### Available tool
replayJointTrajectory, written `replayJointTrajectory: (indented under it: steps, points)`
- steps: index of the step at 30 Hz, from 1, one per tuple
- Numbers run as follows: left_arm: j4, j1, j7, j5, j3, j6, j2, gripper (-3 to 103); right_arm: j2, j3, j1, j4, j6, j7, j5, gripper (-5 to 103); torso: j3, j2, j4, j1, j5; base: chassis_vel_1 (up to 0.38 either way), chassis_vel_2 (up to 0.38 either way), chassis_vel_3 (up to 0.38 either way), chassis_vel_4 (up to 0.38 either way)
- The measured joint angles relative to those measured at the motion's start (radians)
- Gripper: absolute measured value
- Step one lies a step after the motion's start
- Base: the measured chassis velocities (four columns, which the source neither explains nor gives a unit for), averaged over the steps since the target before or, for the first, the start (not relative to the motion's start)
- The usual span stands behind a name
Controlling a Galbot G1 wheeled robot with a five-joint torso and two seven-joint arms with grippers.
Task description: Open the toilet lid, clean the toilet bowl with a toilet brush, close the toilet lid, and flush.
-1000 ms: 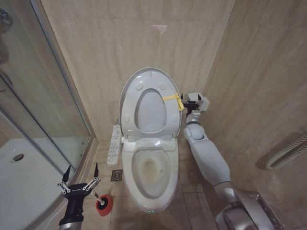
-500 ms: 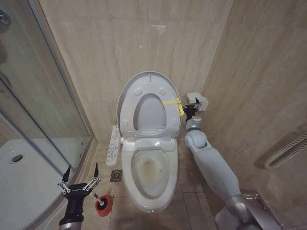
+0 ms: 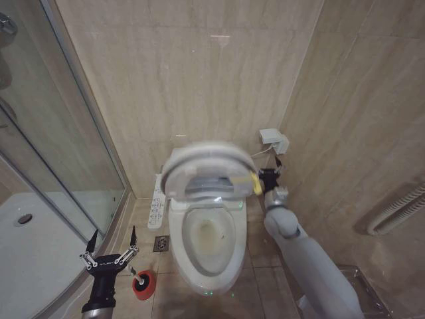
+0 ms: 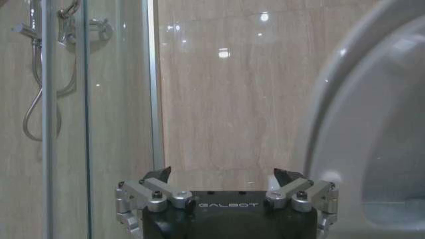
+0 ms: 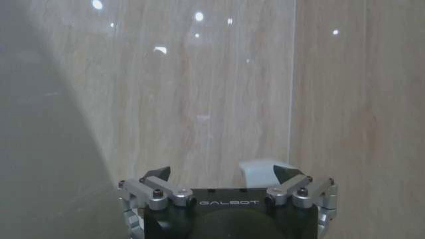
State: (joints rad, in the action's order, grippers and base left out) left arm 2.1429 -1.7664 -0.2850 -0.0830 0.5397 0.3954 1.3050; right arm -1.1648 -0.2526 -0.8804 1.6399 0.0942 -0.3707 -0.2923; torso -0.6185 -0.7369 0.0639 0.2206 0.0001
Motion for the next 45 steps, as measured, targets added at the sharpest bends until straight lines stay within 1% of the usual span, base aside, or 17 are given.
replayJointTrajectory:
  steps: [2,4,6,8,10,12,14,16,22,26,28,31,33,38,45]
  points:
    - [0.0,0.0,0.0,0.0,0.0,0.0,0.0,100,0.008,-0.019,-0.08,0.05,0.001,0.0,-0.002,100,0.0,0.0,0.0001,0.0,0.0001,0.0,0.0,0.0,0.0]
    - [0.0,0.0,0.0,0.0,0.0,0.0,0.0,100,0.009,-0.024,-0.099,0.061,0.002,0.0,-0.001,100,0.0,0.0,0.0001,0.0,0.0,0.0,0.0,0.0,0.0]
    - [0.0,0.0,0.0,0.0,0.0,0.0,0.0,100,0.009,-0.043,-0.156,0.091,0.011,0.005,0.006,100,0.0,0.0,-0.0001,0.0,0.0,0.0,0.0,0.0,0.0]
    - [0.0,0.0,0.0,0.0,0.0,0.0,0.0,100,0.002,-0.066,-0.221,0.11,0.028,0.018,0.019,100,0.0,0.0,-0.0001,0.0,-0.0002,0.0,0.0,0.0,0.0]
    - [0.0,0.0,0.0,0.0,0.0,0.0,0.0,100,-0.001,-0.072,-0.24,0.114,0.034,0.02,0.024,100,0.0,0.0,-0.0002,0.0,-0.0001,0.0,0.0,0.0,0.0]
    - [0.0,0.0,0.0,0.0,0.0,0.0,0.0,100,-0.015,-0.089,-0.296,0.131,0.049,0.027,0.036,100,0.0,0.0,0.0001,0.0,-0.0001,0.0,0.0,0.0,0.0]
    - [0.0,0.0,0.0,0.0,0.0,0.0,0.0,100,-0.022,-0.096,-0.319,0.142,0.056,0.027,0.041,100,0.0,0.0,0.0004,0.0,0.0,0.0,0.0,0.0,0.0]
    - [0.0,0.0,0.0,0.0,0.0,0.0,0.0,100,-0.032,-0.105,-0.349,0.166,0.062,0.025,0.05,100,0.0,0.0,0.0001,0.0,0.0001,0.0,0.0,0.0,0.0]
    - [0.0,0.0,0.0,0.0,0.0,0.0,0.0,100,-0.043,-0.131,-0.38,0.247,0.046,0.003,0.049,100,0.0,0.0,-0.0002,0.0,-0.0001,0.0,0.0,0.0,0.0]
    - [0.0,0.0,0.0,0.0,0.0,0.0,0.0,100,-0.055,-0.17,-0.411,0.331,0.008,0.003,0.04,100,0.0,0.0,0.0,0.0,-0.0002,0.0,0.0,0.0,0.0]
    - [0.0,0.0,0.0,0.0,0.0,0.0,0.0,100,-0.059,-0.177,-0.42,0.347,0.0,0.003,0.041,100,0.0,0.0,0.0001,0.0,-0.0001,0.0,0.0,0.0,0.0]
    - [0.0,0.0,0.0,0.0,0.0,0.0,0.0,100,-0.066,-0.185,-0.449,0.373,-0.016,-0.004,0.061,100,0.0,0.0,0.0001,0.0,-0.0002,0.0,0.0,0.0,0.0]
    - [0.0,0.0,0.0,0.0,0.0,0.0,0.0,100,-0.067,-0.19,-0.472,0.374,-0.018,-0.008,0.087,100,0.0,0.0,0.0,0.0,-0.0001,0.0,0.0,0.0,0.0]
    - [0.0,0.0,0.0,0.0,0.0,0.0,0.0,100,-0.068,-0.209,-0.505,0.378,-0.014,-0.011,0.112,100,0.0,0.0,0.0001,0.0,-0.0001,0.0,0.0,0.0,0.0]
    - [0.0,0.0,0.0,0.0,0.0,0.0,0.0,100,-0.077,-0.239,-0.546,0.406,-0.005,-0.002,0.115,100,0.0,0.0,0.0,0.0,-0.0001,0.0,0.0,0.0,0.0]
